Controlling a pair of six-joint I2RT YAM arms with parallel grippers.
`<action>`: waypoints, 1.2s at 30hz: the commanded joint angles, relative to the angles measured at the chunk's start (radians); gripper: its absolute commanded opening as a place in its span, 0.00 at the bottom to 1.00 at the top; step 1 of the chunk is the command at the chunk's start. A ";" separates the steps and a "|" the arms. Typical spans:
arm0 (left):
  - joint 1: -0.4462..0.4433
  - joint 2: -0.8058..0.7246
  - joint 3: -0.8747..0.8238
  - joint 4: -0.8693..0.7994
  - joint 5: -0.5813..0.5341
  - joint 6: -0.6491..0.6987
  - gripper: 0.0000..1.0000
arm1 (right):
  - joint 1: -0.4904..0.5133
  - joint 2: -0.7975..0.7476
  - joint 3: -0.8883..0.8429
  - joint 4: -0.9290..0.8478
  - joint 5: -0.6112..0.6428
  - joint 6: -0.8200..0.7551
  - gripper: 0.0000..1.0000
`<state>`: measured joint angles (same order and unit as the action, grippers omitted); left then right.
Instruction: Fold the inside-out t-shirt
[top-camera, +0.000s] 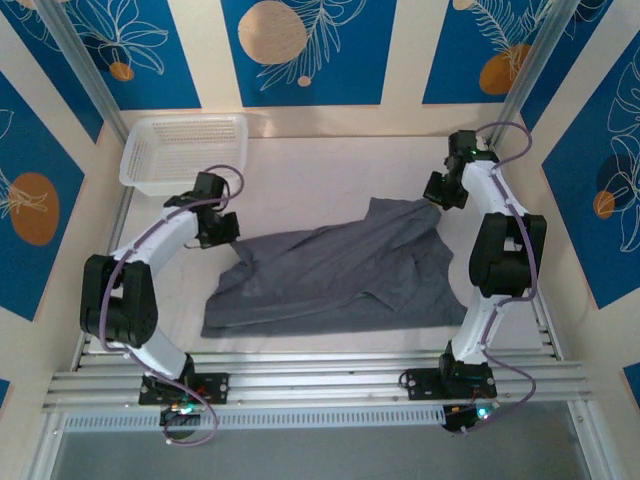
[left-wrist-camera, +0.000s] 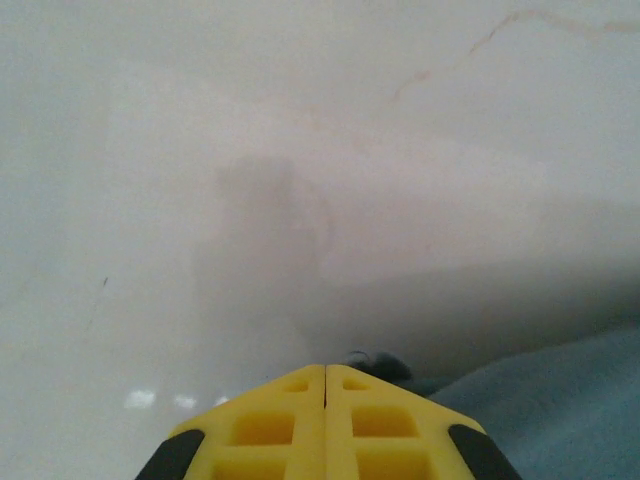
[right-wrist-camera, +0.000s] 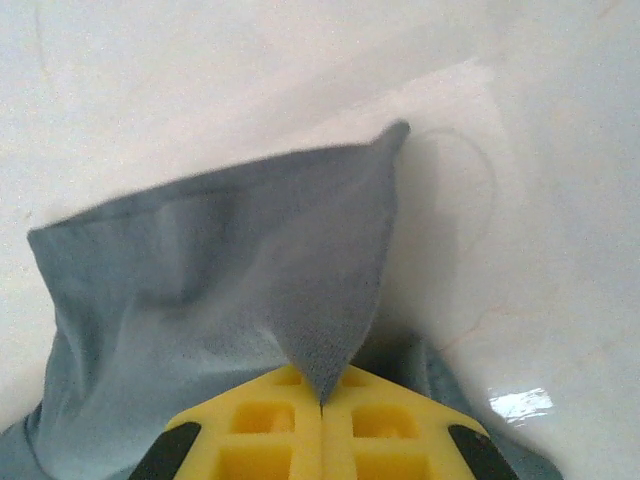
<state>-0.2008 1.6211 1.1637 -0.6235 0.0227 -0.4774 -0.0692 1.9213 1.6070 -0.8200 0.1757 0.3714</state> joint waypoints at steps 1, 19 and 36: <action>0.011 0.072 0.051 0.053 0.106 -0.020 0.00 | 0.009 -0.014 -0.016 0.023 -0.043 0.018 0.00; 0.005 0.087 0.170 0.010 -0.166 -0.036 0.30 | 0.022 -0.011 -0.003 0.011 -0.034 0.011 0.00; -0.267 0.288 0.201 -0.233 -0.519 0.111 0.38 | 0.048 -0.006 0.021 -0.007 -0.025 0.000 0.00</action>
<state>-0.4755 1.9034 1.3170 -0.8024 -0.3244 -0.3977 -0.0288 1.9217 1.6024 -0.8043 0.1535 0.3740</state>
